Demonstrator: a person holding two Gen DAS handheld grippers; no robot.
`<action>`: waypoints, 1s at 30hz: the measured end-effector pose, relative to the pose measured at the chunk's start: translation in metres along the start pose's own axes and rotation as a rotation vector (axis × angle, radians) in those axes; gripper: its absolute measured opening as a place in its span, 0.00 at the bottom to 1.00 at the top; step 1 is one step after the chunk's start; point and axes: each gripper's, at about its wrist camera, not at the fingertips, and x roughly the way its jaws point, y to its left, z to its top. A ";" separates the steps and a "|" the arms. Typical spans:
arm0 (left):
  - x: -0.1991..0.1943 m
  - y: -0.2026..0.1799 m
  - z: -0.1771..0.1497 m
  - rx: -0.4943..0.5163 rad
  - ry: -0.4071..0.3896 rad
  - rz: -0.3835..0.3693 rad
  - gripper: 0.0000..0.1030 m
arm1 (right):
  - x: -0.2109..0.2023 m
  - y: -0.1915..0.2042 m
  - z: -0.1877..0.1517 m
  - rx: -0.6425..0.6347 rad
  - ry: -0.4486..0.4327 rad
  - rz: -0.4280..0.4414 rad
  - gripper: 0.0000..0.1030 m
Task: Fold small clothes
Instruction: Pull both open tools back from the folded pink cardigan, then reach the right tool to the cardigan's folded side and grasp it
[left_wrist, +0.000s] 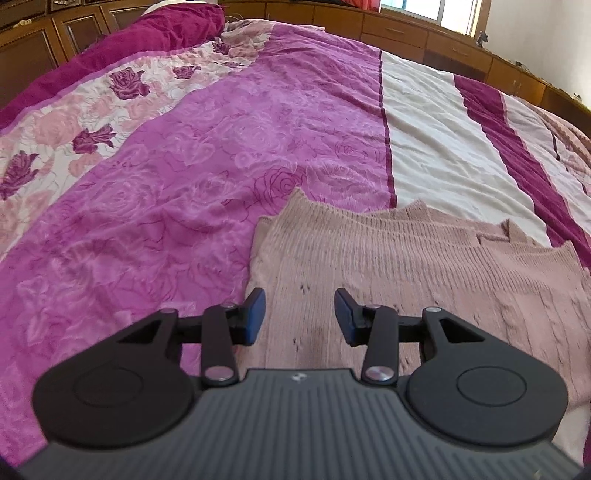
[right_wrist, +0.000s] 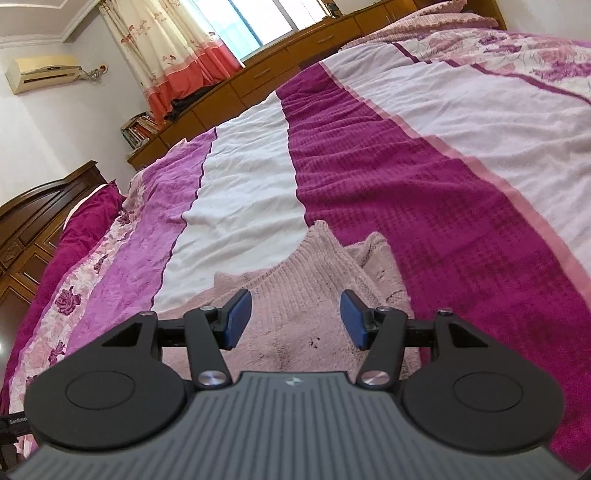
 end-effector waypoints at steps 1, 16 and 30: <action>-0.004 0.001 -0.001 0.000 0.002 0.000 0.42 | -0.003 0.002 0.001 -0.006 0.000 0.000 0.61; -0.045 0.008 -0.028 -0.070 0.058 -0.020 0.42 | -0.071 -0.009 -0.012 -0.062 0.032 -0.040 0.70; -0.052 -0.001 -0.061 -0.039 0.129 -0.013 0.42 | -0.071 -0.057 -0.041 0.067 0.113 -0.046 0.70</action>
